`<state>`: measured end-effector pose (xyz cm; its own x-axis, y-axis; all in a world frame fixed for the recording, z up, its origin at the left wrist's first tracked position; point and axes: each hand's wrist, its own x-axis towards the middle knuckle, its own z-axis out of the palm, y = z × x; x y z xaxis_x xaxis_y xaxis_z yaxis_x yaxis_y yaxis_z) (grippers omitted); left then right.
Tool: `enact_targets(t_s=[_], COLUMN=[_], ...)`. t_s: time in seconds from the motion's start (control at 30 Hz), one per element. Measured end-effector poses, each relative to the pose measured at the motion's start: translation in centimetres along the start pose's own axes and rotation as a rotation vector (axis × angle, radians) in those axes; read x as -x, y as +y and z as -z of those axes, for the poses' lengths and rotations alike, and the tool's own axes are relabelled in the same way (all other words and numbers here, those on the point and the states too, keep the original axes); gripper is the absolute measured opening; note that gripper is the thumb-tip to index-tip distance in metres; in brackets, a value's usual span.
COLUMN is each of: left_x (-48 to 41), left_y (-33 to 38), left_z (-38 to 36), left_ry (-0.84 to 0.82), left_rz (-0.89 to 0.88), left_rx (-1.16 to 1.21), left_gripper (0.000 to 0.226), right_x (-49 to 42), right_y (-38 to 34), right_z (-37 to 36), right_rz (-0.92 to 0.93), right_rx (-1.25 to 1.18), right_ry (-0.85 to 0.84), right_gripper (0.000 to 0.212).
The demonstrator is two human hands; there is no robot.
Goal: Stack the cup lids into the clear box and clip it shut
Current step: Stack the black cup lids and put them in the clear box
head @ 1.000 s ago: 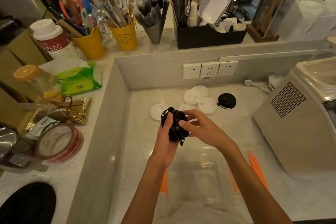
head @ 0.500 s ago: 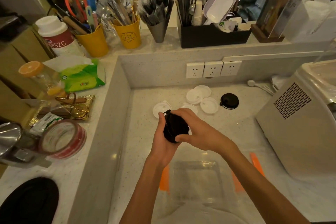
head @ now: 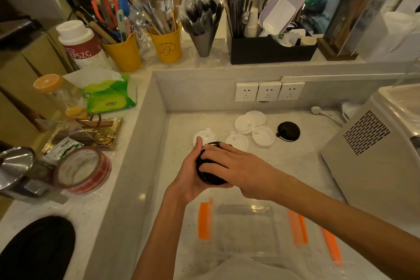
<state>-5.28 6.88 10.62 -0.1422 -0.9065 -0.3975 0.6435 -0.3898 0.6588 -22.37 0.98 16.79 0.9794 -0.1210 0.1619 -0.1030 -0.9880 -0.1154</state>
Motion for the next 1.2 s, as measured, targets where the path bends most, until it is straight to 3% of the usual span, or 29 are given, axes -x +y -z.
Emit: enact_targets(t_s=[0.23,0.43,0.6,0.73,0.83,0.93,1.03,1.2], left_x=[0.3,0.1,-0.2,-0.8,-1.3,-1.7,-2.1,-2.9], left_y=[0.0,-0.8,-1.5,-1.8,-1.8,-1.8,-1.8,-1.6], left_z=[0.2,0.3,-0.5,-1.3,-1.5,-1.2,-1.1,-1.0], left_ry=[-0.088,-0.123,-0.078,-0.031,-0.001,0.058,0.072,0.133], left_rz=[0.088,0.172,0.070,-0.004,-0.044,-0.021,0.019,-0.005], left_rx=[0.038,0.036,0.108,0.190,0.173,0.168,0.208,0.346], left_gripper=[0.085,0.085,0.082,0.077,0.065,0.053,0.055,0.073], right_x=[0.2,1.0,1.3,1.9,2.3,3.3,5.3,9.1], right_y=[-0.2,-0.2,0.7,1.0,1.6,4.1,8.9,19.1], right_z=[0.0,-0.3,-0.4,-1.3,-1.5,-1.2,-1.4,-4.6], right_rz=[0.090,0.109,0.044,-0.055,-0.168,-0.356,-0.670,-1.143], right_rx=[0.036,0.036,-0.013,-0.031,-0.071,-0.227,-0.414,-0.469], right_ry=[-0.039,-0.116,-0.081,-0.038,0.011,0.069,0.086,-0.180], right_gripper=[0.076,0.090,0.087,0.108,0.121,0.111,0.100,0.083])
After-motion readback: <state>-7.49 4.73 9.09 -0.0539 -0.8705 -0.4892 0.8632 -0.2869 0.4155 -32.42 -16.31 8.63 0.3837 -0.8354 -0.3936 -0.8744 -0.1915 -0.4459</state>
